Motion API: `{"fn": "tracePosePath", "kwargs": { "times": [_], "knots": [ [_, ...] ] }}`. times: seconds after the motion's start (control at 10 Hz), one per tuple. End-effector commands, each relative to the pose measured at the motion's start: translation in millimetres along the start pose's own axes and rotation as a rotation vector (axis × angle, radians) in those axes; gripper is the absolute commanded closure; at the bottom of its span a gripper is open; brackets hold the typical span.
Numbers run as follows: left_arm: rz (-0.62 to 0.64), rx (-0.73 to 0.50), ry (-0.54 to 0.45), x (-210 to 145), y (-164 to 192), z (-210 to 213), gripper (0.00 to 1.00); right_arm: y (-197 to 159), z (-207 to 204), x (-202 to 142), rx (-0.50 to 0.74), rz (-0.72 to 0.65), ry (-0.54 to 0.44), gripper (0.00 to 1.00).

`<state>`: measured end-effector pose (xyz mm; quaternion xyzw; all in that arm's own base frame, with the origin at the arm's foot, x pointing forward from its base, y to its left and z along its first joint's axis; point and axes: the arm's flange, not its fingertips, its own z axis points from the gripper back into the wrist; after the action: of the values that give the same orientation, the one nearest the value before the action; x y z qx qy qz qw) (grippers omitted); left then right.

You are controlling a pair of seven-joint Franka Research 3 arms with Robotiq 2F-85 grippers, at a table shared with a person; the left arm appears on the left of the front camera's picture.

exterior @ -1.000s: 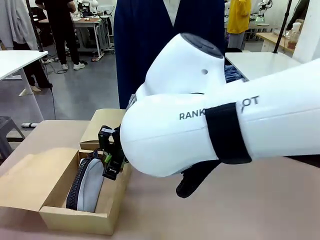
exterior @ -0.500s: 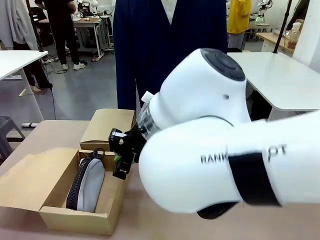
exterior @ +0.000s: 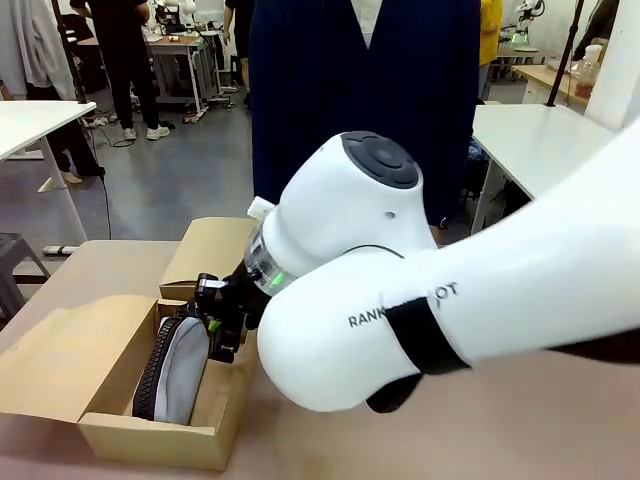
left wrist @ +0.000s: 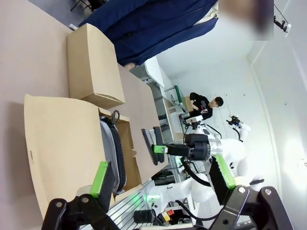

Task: Place items inside the box.
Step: Pick up a Pencil pouch or Stapler and place it inside the Mailer Box closest to the robot.

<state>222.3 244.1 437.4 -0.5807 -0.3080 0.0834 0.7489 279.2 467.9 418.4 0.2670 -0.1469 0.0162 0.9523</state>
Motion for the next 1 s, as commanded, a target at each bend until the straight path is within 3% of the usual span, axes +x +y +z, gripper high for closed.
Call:
{"fn": "tracePosePath", "kwargs": {
  "times": [0.0,0.4,0.5,0.7,0.9],
  "knots": [
    [-0.018,-0.022,-0.011,1.1,-2.1,-0.6,0.0,38.2,-41.6,9.5,-0.002,0.029,0.037,0.68],
    [-0.018,-0.022,-0.011,1.1,-2.1,-0.6,0.0,37.4,-71.5,12.9,-0.037,0.004,0.057,0.68],
    [-0.018,-0.022,-0.011,1.1,-2.1,-0.6,0.0,36.0,-70.3,12.5,-0.031,0.023,0.056,0.18],
    [-0.018,-0.022,-0.011,1.1,-2.1,-0.6,0.0,34.9,-70.5,12.3,-0.017,0.023,0.068,0.0],
    [-0.018,-0.022,-0.011,1.1,-2.1,-0.6,0.0,32.3,-68.1,12.5,-0.004,0.017,0.062,0.0]
  ]
}}
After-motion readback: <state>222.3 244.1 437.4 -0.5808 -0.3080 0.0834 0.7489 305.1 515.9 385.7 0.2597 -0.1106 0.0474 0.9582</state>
